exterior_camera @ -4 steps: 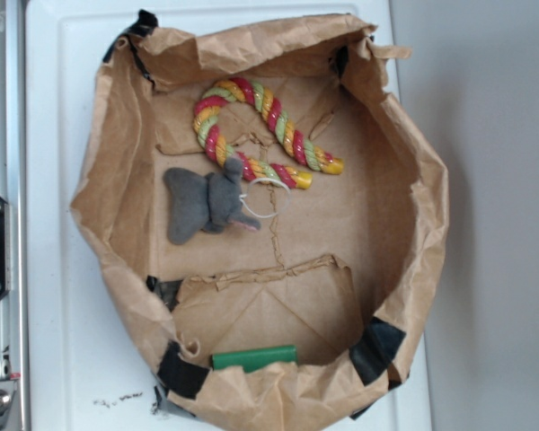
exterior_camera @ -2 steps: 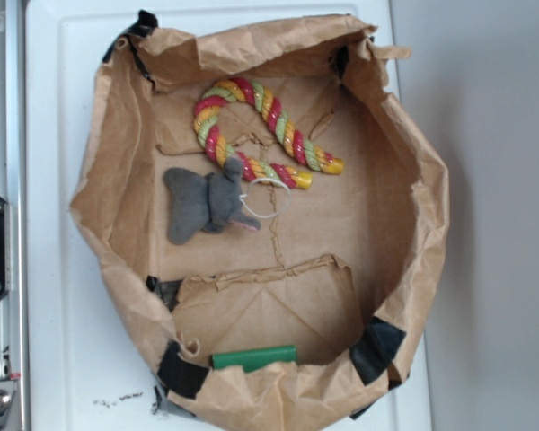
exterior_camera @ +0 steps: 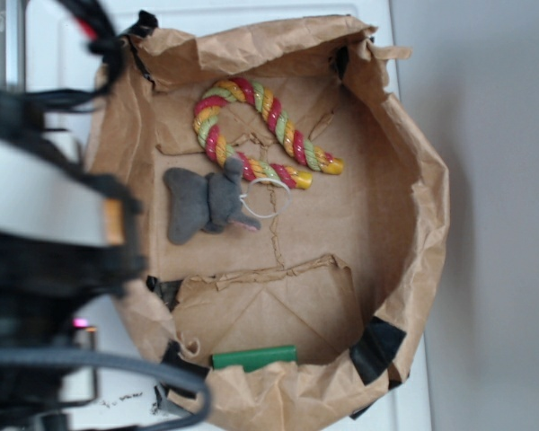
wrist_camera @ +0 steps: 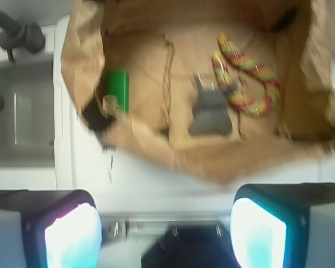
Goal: Grab the gray animal.
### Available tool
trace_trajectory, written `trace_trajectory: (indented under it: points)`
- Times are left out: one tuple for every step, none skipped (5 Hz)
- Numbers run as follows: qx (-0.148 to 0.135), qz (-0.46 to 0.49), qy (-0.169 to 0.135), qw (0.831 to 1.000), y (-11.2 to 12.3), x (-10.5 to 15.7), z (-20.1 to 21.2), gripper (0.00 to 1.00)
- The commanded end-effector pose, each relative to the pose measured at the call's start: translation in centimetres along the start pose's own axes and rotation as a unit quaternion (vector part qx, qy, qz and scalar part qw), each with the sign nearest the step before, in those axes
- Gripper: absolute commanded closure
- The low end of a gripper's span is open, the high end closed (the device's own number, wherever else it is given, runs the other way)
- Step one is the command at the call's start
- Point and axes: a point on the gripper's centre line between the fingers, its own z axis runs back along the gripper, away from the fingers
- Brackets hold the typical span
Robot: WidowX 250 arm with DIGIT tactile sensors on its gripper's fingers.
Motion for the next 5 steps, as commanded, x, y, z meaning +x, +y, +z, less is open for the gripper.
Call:
trace_trajectory:
  points:
    - [-0.017,0.004,-0.025,1.0,3.7,5.3,-3.3,0.0]
    - [0.009,0.01,-0.032,0.999,7.3,5.2,-5.9,0.0]
    - [0.009,0.01,-0.032,0.999,7.3,5.2,-5.9,0.0]
    - [0.009,0.01,-0.032,0.999,7.3,5.2,-5.9,0.0]
    - [0.009,0.01,-0.032,0.999,7.3,5.2,-5.9,0.0]
